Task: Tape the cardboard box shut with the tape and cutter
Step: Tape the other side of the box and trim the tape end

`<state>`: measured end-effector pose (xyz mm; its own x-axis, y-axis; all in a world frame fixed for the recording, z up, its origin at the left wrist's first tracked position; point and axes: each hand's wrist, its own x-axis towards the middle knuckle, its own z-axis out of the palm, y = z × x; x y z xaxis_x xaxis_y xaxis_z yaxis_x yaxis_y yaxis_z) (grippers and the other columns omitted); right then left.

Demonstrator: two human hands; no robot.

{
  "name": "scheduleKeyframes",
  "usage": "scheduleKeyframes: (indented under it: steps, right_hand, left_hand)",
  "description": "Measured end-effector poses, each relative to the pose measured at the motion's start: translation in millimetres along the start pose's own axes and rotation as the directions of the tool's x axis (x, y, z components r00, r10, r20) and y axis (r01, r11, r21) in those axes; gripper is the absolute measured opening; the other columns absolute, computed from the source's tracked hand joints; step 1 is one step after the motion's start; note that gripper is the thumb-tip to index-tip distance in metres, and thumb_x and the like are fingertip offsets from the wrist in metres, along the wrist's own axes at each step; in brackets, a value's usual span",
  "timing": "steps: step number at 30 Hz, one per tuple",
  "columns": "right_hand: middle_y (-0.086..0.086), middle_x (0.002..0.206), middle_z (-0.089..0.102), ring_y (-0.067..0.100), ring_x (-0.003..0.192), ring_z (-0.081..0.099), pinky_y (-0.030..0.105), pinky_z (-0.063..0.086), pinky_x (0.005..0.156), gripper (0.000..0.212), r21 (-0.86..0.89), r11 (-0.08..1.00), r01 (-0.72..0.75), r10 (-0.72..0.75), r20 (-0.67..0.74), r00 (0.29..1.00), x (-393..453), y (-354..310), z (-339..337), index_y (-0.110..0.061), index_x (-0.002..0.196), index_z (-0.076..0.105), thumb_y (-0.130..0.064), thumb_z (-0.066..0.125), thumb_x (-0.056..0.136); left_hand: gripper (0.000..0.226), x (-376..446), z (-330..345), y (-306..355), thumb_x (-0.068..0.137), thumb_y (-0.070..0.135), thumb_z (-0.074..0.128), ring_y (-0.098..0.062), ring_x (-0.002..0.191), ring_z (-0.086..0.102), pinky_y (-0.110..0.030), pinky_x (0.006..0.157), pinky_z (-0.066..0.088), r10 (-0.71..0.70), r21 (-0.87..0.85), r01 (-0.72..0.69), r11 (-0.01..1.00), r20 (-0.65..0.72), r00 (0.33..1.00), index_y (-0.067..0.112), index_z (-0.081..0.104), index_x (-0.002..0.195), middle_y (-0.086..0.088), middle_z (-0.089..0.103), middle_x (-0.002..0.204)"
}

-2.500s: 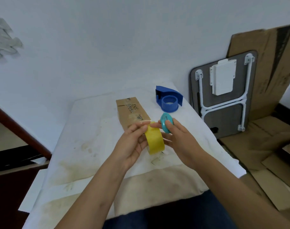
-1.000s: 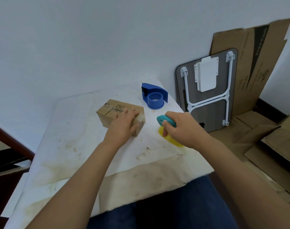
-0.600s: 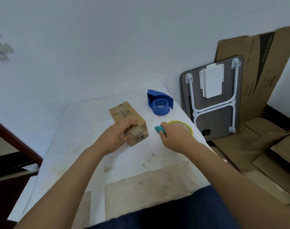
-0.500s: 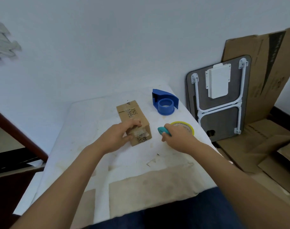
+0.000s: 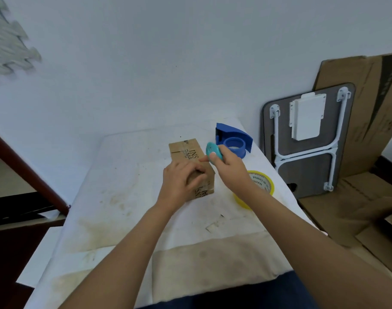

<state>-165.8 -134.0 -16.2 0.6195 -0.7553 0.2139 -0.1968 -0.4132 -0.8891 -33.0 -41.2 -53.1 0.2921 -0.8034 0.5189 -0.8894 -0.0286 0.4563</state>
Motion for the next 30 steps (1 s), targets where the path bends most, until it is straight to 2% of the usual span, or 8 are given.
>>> scheduleKeyframes:
  steps: [2, 6, 9, 11, 16, 20, 25, 30]
  right_hand:
    - [-0.009, 0.068, 0.055, 0.005, 0.057, 0.044, 0.021, 0.035, 0.054, 0.017, -0.089, 0.995, 0.037, -0.036, 0.017, 0.999, 3, 5, 5, -0.017, 0.087, 0.052, -0.026, 0.045, 0.1]
    - [0.005, 0.069, 0.053, 0.014, 0.058, 0.045, 0.027, 0.035, 0.054, 0.022, -0.148, 0.985, 0.09, -0.093, -0.011, 0.996, 5, 14, 10, -0.007, 0.093, 0.054, -0.025, 0.045, 0.1]
    - [-0.004, 0.066, 0.047, 0.01, 0.057, 0.042, 0.026, 0.035, 0.054, 0.02, -0.105, 0.991, 0.088, -0.092, -0.033, 0.995, 4, 18, 13, -0.009, 0.089, 0.051, -0.024, 0.045, 0.1]
    - [-0.007, 0.064, 0.044, 0.009, 0.056, 0.041, 0.025, 0.034, 0.053, 0.018, -0.087, 0.993, 0.084, -0.088, -0.044, 0.995, 4, 21, 14, -0.013, 0.086, 0.048, -0.024, 0.045, 0.1]
    - [-0.007, 0.063, 0.043, 0.009, 0.055, 0.04, 0.025, 0.035, 0.052, 0.018, -0.066, 0.994, 0.082, -0.087, -0.068, 0.994, 4, 26, 18, -0.014, 0.085, 0.046, -0.024, 0.046, 0.1]
    - [-0.008, 0.062, 0.043, 0.007, 0.054, 0.039, 0.022, 0.033, 0.05, 0.019, -0.05, 0.996, 0.079, -0.083, -0.08, 0.993, 3, 28, 19, -0.017, 0.083, 0.044, -0.026, 0.045, 0.1]
    - [-0.007, 0.062, 0.044, 0.008, 0.055, 0.038, 0.02, 0.032, 0.05, 0.021, -0.014, 0.997, 0.071, -0.072, -0.09, 0.993, 2, 28, 19, -0.016, 0.081, 0.044, -0.025, 0.046, 0.1]
    - [-0.003, 0.068, 0.05, 0.012, 0.063, 0.045, 0.03, 0.039, 0.058, 0.023, 0.039, 0.999, 0.032, -0.029, -0.062, 0.998, 2, 24, 17, -0.009, 0.085, 0.049, -0.026, 0.045, 0.1]
  left_hand:
    - [0.012, -1, 4, -6, 0.086, 0.037, 0.068, -0.007, 0.082, 0.043, -0.041, 0.079, 0.044, 0.021, 0.029, -0.021, 0.999, -0.012, 1.0, 0.033, 0.065, 0.096, 0.024, 0.059, 0.094]
    - [0.019, -2, 9, -11, 0.086, 0.04, 0.068, -0.006, 0.082, 0.038, -0.035, 0.077, 0.04, 0.077, 0.097, -0.073, 0.993, -0.031, 0.997, 0.032, 0.065, 0.104, 0.016, 0.066, 0.094]
    - [0.028, -2, 9, -12, 0.09, 0.047, 0.057, -0.004, 0.086, 0.035, -0.031, 0.081, 0.035, 0.086, 0.151, -0.085, 0.985, -0.004, 0.996, 0.031, 0.064, 0.112, 0.017, 0.065, 0.098]
    - [0.036, -3, 9, -13, 0.09, 0.051, 0.049, -0.008, 0.09, 0.039, -0.032, 0.084, 0.035, 0.079, 0.19, -0.084, 0.978, 0.031, 0.996, 0.03, 0.063, 0.116, 0.016, 0.064, 0.102]
    - [0.028, -9, 20, -18, 0.086, 0.047, 0.063, -0.017, 0.093, 0.046, -0.036, 0.084, 0.037, 0.121, 0.281, -0.116, 0.953, 0.0, 0.993, 0.026, 0.06, 0.104, 0.01, 0.063, 0.103]
    - [0.029, -9, 21, -19, 0.085, 0.046, 0.065, -0.018, 0.091, 0.046, -0.037, 0.082, 0.038, 0.152, 0.313, -0.135, 0.94, -0.033, 0.988, 0.025, 0.057, 0.103, 0.007, 0.062, 0.1]
    - [0.036, -8, 16, -19, 0.085, 0.049, 0.061, -0.021, 0.094, 0.049, -0.037, 0.082, 0.036, 0.172, 0.344, -0.181, 0.921, 0.055, 0.984, 0.026, 0.052, 0.11, 0.005, 0.059, 0.103]
    - [0.051, -8, 6, -19, 0.076, 0.05, 0.07, -0.022, 0.101, 0.05, -0.037, 0.085, 0.035, 0.184, 0.373, -0.231, 0.899, 0.159, 0.97, 0.025, 0.052, 0.116, 0.005, 0.056, 0.112]
